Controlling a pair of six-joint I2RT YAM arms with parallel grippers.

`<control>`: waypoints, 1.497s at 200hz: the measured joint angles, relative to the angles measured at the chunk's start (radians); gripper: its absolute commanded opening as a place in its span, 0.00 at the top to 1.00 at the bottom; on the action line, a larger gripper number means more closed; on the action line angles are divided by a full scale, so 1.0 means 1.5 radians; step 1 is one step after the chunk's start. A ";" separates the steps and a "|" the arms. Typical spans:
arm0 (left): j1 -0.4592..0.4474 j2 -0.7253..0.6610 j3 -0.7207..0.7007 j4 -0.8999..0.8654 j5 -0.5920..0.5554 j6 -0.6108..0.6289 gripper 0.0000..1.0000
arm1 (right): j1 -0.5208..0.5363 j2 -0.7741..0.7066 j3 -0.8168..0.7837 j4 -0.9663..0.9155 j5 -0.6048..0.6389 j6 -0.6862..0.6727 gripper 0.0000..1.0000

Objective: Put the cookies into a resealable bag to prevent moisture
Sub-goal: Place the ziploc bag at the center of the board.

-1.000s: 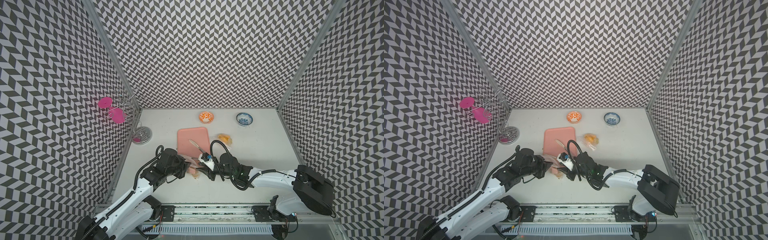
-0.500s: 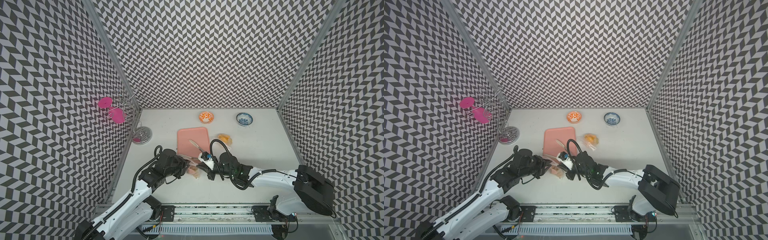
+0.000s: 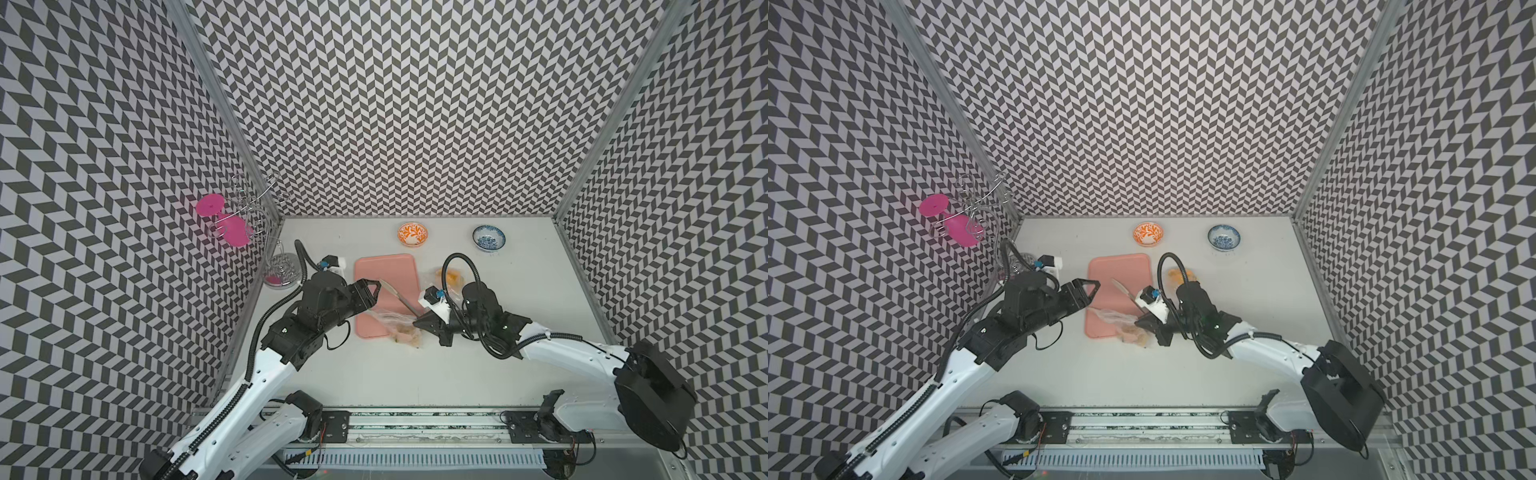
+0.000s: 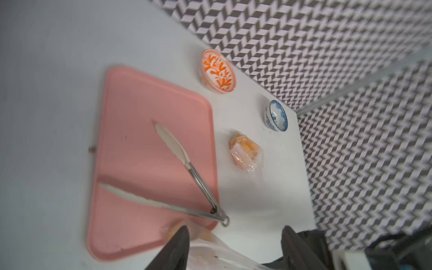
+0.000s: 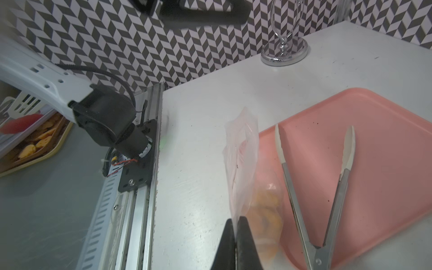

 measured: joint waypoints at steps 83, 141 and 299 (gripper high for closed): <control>0.001 0.082 -0.029 0.019 0.325 0.715 0.26 | -0.081 0.021 0.064 -0.168 -0.126 -0.115 1.00; -0.001 0.276 -0.020 0.055 0.450 0.836 0.34 | -0.106 0.039 0.064 -0.174 -0.154 -0.121 1.00; -0.016 0.449 0.075 0.059 0.528 0.898 0.86 | -0.128 0.073 0.064 -0.149 -0.180 -0.102 1.00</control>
